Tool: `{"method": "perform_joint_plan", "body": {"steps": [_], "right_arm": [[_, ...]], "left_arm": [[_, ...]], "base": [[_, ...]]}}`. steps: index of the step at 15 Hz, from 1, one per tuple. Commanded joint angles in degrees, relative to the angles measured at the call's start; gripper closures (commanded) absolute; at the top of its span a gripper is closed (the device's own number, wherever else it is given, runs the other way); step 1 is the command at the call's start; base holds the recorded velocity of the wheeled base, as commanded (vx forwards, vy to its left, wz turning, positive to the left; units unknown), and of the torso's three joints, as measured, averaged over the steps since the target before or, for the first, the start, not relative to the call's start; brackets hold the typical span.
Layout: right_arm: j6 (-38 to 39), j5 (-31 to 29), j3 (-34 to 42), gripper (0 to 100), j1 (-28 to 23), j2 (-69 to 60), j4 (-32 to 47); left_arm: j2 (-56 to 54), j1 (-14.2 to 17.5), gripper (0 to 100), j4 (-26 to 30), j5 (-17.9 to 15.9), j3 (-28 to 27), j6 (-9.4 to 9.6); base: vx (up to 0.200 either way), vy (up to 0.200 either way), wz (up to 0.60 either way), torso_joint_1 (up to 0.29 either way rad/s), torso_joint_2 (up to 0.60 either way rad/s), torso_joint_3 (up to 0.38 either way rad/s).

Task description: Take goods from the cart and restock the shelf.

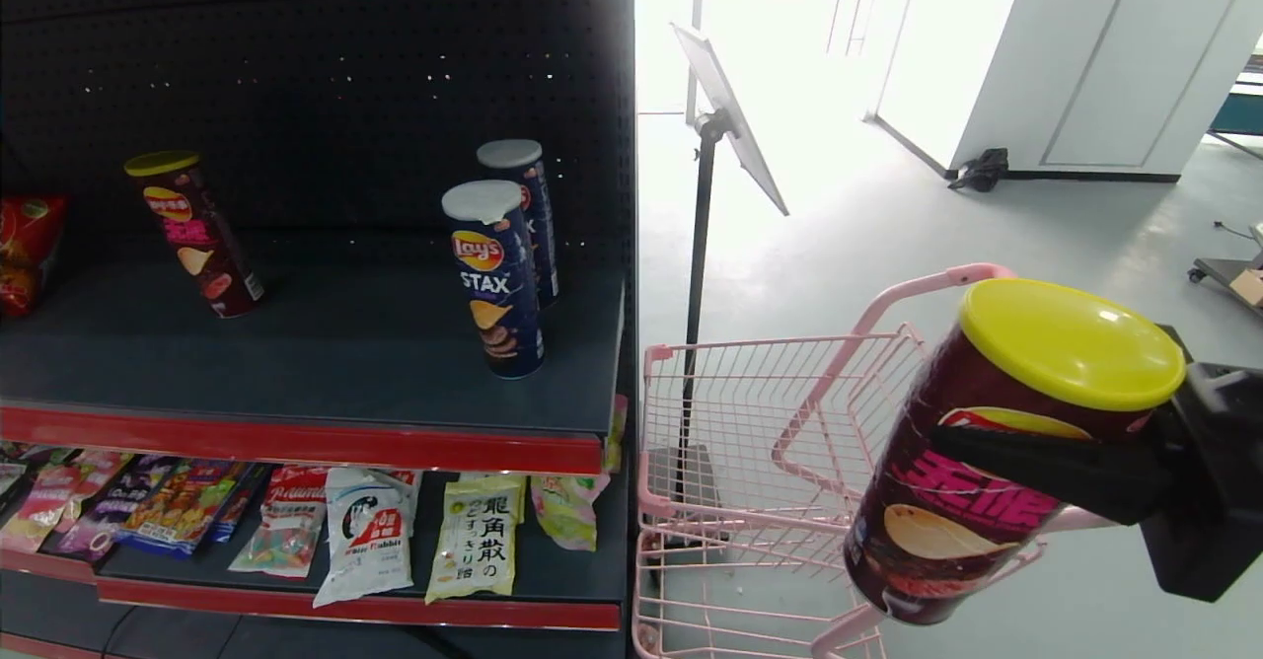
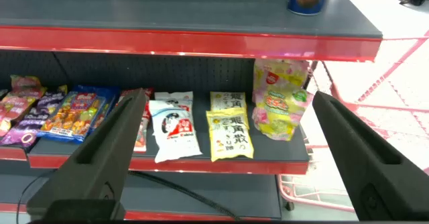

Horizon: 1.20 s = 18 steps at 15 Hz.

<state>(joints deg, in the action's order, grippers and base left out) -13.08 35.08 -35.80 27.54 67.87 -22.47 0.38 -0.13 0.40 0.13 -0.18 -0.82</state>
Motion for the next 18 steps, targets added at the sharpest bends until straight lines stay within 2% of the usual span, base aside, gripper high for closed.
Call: {"method": "perform_joint_plan", "body": {"steps": [1, 18], "right_arm": [[-0.02, 0.07, 0.12, 100, -0.03, -0.1, -0.03], [-0.19, -0.02, 1.26, 100, -0.47, -0.19, -0.12]], "left_arm": [[0.06, -0.04, 0, 0.04, 0.04, 0.01, 0.03], [0.06, -0.04, 0, 0.04, 0.04, 0.01, 0.03]], "base": [[0.0, 0.2, 0.0, 0.007, 0.01, -0.002], [0.0, 0.2, 0.0, 0.003, 0.0, 0.004]]}}
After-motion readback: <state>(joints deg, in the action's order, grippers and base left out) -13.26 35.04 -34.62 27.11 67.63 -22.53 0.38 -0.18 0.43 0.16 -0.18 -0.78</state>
